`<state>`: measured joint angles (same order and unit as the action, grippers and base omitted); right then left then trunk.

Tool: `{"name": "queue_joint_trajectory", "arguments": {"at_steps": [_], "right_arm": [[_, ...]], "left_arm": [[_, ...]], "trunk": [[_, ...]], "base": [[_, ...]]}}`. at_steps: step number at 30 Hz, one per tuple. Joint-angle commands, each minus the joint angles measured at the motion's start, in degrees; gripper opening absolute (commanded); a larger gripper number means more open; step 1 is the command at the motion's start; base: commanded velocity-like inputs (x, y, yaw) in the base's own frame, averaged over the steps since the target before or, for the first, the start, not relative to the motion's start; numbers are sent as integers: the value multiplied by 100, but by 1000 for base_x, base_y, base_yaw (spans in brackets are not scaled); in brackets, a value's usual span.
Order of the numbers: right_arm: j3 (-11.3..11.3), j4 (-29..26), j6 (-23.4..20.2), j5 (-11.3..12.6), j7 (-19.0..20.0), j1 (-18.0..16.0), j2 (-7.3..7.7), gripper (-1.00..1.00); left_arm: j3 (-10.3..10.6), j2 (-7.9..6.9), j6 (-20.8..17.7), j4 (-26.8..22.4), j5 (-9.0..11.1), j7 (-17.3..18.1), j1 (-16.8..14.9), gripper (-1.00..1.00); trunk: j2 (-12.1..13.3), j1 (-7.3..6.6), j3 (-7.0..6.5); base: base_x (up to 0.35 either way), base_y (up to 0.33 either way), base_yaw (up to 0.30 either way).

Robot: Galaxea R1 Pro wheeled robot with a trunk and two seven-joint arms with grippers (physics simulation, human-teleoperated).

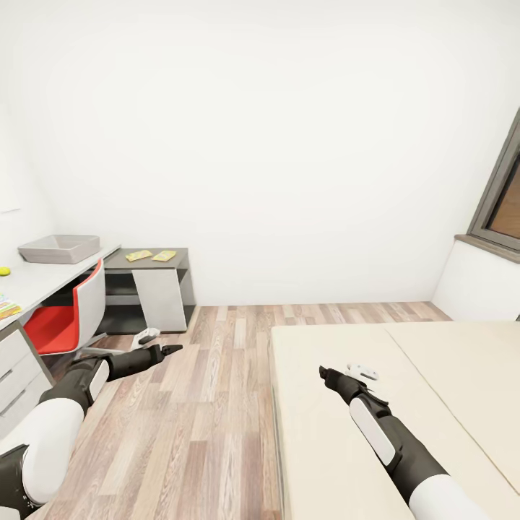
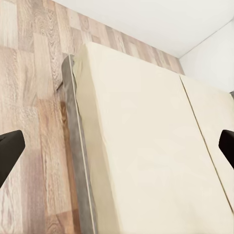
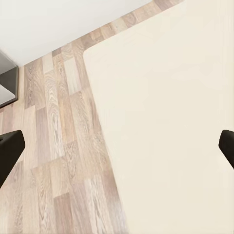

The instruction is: Put all the toys in the child's room - the three board games (two on the bed and one on the table), the two jigsaw puzzles on the table, and the tennis ball on the table - inside the toy box on the table in the child's room.

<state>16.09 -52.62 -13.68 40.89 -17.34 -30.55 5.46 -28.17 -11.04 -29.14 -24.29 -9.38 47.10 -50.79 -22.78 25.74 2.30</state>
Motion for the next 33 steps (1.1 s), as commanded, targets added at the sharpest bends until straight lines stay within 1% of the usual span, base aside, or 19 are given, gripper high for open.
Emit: {"name": "queue_joint_trajectory", "arguments": {"at_steps": [1, 33], "right_arm": [[26, -11, -12, 42, -50, -7, 8, 100], [26, -11, -11, 42, -50, -8, 8, 100]], "left_arm": [[-49, 5, -37, -5, -55, 42, -7, 100], [-50, 5, -30, -8, -55, 61, -1, 100]], "trunk": [[-14, 4, 14], [-14, 4, 14]], "base": [[0, -13, 0], [5, -18, 0]]}}
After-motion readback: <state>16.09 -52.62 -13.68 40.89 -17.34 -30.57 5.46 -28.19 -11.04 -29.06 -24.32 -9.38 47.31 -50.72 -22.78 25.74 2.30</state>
